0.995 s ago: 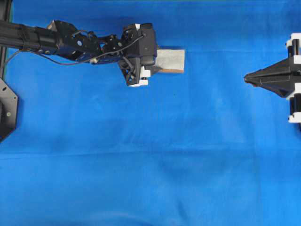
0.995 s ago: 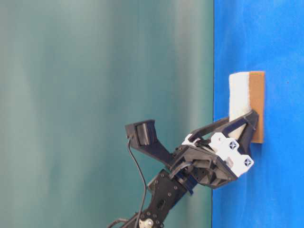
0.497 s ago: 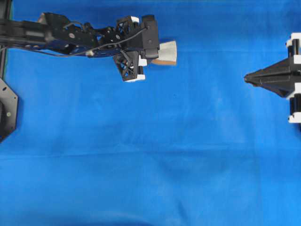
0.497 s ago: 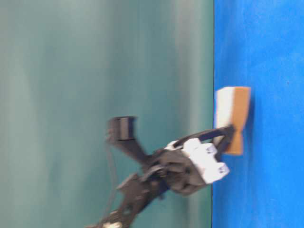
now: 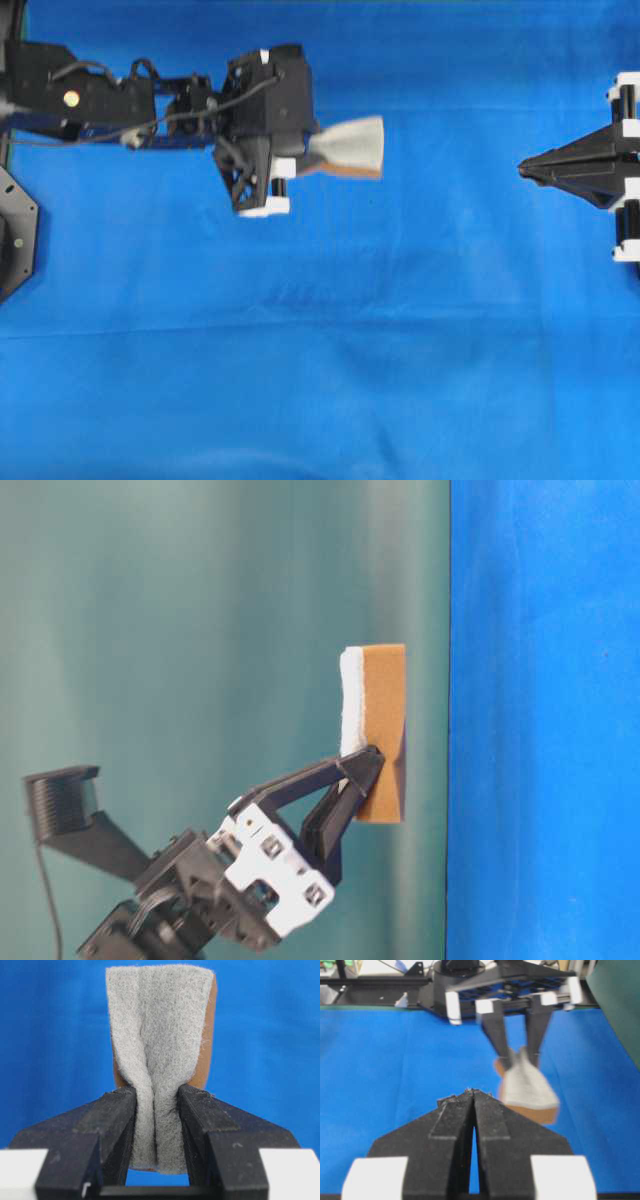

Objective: Hand over the sponge with the left arm and wipe it with the right arm.
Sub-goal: 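Lift the sponge with the left gripper and extend it toward the right gripper, then close the right gripper on the sponge's free end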

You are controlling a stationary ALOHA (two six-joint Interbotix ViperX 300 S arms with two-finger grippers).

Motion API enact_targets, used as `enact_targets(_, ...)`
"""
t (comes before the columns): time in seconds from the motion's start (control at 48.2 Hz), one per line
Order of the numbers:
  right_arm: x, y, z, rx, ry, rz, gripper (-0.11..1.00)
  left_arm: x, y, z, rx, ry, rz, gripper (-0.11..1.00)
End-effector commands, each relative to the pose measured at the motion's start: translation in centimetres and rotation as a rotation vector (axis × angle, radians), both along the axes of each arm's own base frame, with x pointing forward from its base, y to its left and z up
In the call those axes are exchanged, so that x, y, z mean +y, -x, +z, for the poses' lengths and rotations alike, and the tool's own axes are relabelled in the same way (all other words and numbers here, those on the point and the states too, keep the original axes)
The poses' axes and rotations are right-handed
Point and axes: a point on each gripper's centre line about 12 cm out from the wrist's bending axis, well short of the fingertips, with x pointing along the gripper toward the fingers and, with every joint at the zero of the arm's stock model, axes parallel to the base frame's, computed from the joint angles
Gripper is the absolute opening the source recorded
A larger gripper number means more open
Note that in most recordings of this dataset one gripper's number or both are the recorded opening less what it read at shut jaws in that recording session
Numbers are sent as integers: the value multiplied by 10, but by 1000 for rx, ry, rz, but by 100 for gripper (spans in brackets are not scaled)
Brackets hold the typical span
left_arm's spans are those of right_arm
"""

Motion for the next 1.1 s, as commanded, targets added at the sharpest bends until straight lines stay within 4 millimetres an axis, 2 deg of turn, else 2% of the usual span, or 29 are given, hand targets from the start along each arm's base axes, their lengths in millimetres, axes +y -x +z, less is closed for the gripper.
enact_targets(0.0,0,-2,7,-17,3,0,-1,-12,1,17,-49,8,-20,23)
enact_targets(0.145,0,-3,7,-19,-5,0,-1,-26,1,19,-57,26,-43,23)
enact_targets(0.352,-1,-15,10,-4,-15,-2,-1,-29,0,19,-57,26,-51,23)
enact_targets(0.456,-2,-26,11,7,-16,-2,-1,-29,0,19,-57,26,-51,23)
enact_targets(0.725,-4,-71,5,81,-8,0,1,-32,0,19,-59,27,-56,23)
enact_targets(0.767,-4,-78,2,97,-4,1,7,-32,0,19,-59,26,-58,23)
enact_targets(0.953,-9,-110,-7,152,-5,-8,61,-32,0,19,-58,22,-61,23)
enact_targets(1.016,-13,-119,-12,175,-9,-16,71,-32,0,19,-60,22,-61,23)
enact_targets(1.078,-16,-128,-14,192,-8,-23,72,-32,0,19,-58,21,-62,23)
